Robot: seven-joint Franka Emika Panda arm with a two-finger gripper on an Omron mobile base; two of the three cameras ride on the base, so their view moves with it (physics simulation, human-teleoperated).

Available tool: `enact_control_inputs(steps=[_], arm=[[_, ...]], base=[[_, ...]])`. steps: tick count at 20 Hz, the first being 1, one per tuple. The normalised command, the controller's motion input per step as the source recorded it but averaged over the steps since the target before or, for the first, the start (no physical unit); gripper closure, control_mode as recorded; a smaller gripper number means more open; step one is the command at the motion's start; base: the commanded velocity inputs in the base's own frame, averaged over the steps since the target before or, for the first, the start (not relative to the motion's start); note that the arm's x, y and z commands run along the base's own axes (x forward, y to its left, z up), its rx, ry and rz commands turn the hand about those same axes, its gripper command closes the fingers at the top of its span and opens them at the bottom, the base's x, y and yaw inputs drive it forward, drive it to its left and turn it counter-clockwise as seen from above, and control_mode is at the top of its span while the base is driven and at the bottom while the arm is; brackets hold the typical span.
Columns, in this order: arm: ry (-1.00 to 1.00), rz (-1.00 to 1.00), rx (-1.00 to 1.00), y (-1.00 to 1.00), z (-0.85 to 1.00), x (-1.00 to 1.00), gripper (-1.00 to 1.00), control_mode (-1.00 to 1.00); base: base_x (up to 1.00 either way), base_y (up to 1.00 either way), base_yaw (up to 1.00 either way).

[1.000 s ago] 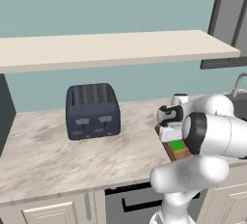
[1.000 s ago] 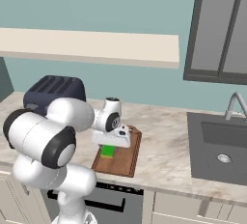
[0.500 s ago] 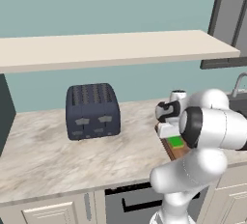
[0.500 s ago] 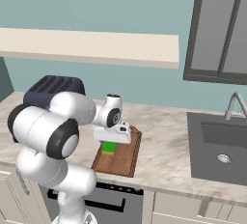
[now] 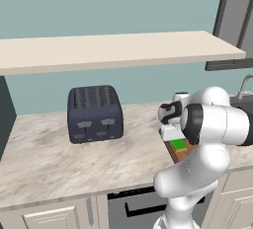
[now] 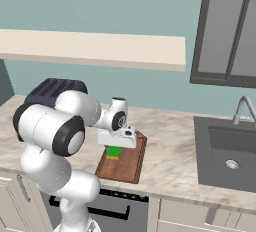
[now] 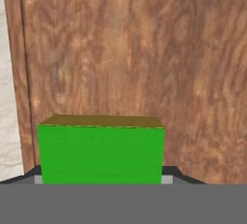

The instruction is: Pick up the sponge from the counter and clean the cutting board by briefly scrubbing or pressing down on the cutting board. Once finished, release the sponge.

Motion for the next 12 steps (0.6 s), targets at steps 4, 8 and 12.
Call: enact_control_inputs(steps=[4, 8, 12], arm=[[-0.11, 0.0, 0.0, -0.05, 0.0, 0.1, 1.0, -1.0], [-0.04, 0.0, 0.0, -0.07, 0.01, 0.54, 1.0, -1.0], [0.0, 0.0, 0.0, -0.03, 0.0, 0.65, 1.0, -1.0]], base=[[0.0, 0.0, 0.0], [0.0, 0.0, 0.0], [0.0, 0.0, 0.0]])
